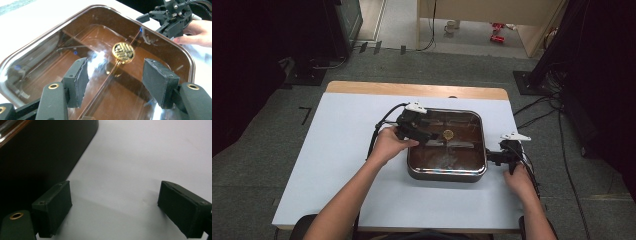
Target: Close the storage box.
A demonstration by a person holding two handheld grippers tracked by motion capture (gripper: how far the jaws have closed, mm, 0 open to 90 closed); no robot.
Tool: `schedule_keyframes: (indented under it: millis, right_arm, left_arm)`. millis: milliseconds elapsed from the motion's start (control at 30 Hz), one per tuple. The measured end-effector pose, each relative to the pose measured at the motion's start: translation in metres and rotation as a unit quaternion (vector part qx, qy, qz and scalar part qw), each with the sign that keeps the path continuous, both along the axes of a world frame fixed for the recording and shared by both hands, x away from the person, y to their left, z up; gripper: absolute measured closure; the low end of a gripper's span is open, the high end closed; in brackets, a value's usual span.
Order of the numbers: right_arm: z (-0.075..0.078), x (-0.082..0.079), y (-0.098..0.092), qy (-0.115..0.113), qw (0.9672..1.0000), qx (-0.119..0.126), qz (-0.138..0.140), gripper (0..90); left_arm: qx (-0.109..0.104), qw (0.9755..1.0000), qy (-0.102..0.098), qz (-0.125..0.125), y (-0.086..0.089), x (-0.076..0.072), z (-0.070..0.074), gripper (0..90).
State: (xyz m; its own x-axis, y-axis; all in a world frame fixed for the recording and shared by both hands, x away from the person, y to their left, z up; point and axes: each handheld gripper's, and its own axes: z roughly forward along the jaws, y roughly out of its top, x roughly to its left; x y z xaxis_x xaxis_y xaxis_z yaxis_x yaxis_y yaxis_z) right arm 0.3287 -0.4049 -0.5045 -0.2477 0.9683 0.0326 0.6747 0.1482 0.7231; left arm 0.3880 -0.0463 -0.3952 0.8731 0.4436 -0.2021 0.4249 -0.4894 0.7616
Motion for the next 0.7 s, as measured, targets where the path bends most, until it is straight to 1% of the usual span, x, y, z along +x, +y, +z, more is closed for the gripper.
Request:
schedule_keyframes:
  millis: [67, 100, 167, 233, 333, 433, 500, 700]
  right_arm:
    - [0.000, 0.000, 0.000, 0.000, 1.0000, 0.000, 0.000, 11.3]
    - [0.000, 0.000, 0.000, 0.001, 1.0000, 0.000, 0.000, 11.3]
    - [0.000, 0.000, 0.000, 0.000, 1.0000, -0.001, 0.001, 11.3]
    - [0.000, 0.000, 0.000, 0.000, 1.0000, 0.000, 0.000, 11.3]
    - [0.000, 0.000, 0.000, 0.000, 1.0000, 0.000, 0.000, 11.3]
    - [0.000, 0.000, 0.000, 0.000, 1.0000, -0.001, 0.000, 11.3]
    - [0.000, 0.000, 0.000, 0.000, 1.0000, -0.001, 0.000, 11.3]
    - [0.000, 0.000, 0.000, -0.001, 1.0000, -0.002, 0.000, 11.2]
  left_arm:
    - [0.000, 1.0000, -0.003, 0.007, 0.009, -0.003, 0.001, 37.6]
    - [-0.004, 0.9999, -0.002, 0.010, 0.014, -0.005, 0.001, 37.7]
    - [-0.005, 0.9999, -0.001, 0.014, 0.021, -0.007, 0.001, 37.6]
    - [0.000, 0.9999, -0.002, 0.017, 0.029, -0.010, 0.001, 37.5]
    - [-0.005, 0.9997, -0.008, 0.024, 0.041, -0.015, 0.000, 38.2]
    - [-0.006, 0.9993, -0.004, 0.037, 0.053, -0.019, -0.003, 38.4]
    - [-0.013, 0.9987, -0.002, 0.049, 0.064, -0.022, -0.005, 38.5]
    - [-0.013, 0.9975, 0.006, 0.070, 0.085, -0.031, -0.015, 38.2]
